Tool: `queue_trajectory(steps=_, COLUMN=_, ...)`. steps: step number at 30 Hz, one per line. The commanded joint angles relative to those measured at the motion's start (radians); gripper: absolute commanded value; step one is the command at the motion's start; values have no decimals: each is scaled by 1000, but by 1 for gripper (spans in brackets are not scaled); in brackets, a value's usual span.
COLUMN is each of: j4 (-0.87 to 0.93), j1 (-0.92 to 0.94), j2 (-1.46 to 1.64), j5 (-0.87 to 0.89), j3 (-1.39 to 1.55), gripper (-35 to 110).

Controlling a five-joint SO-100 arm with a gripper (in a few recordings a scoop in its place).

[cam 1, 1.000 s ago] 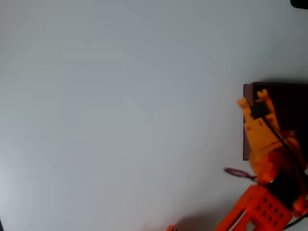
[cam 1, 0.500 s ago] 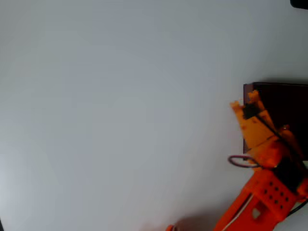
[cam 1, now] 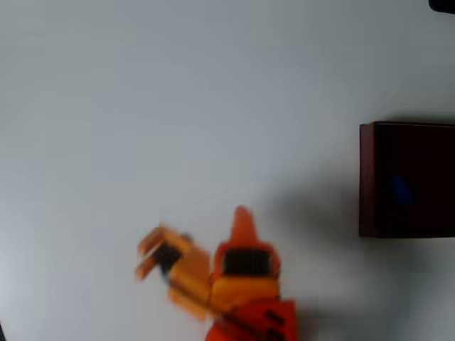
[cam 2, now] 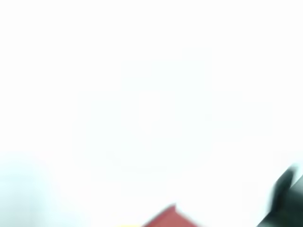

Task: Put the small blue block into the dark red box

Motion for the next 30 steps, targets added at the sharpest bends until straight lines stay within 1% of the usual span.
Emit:
queue_trajectory(steps=1, j4=106, j1=-130, j2=393, j5=-25, j3=138, gripper=5)
queue_trajectory(steps=4, j4=124, j1=-230, j2=390, j5=-71, j3=166, gripper=4)
queue_trajectory(steps=7, j4=149, j1=-270, j2=390, j5=-87, j3=193, gripper=0)
queue_trajectory(steps=13, j4=172, j1=-399, j2=390, j5=-184, j3=265, gripper=0)
queue_trajectory(steps=19, j4=146, j1=-407, j2=390, j5=-186, j3=342, gripper=0)
queue_trajectory(steps=30, j4=138, j1=-399, j2=390, j5=-150, j3=397, gripper=0)
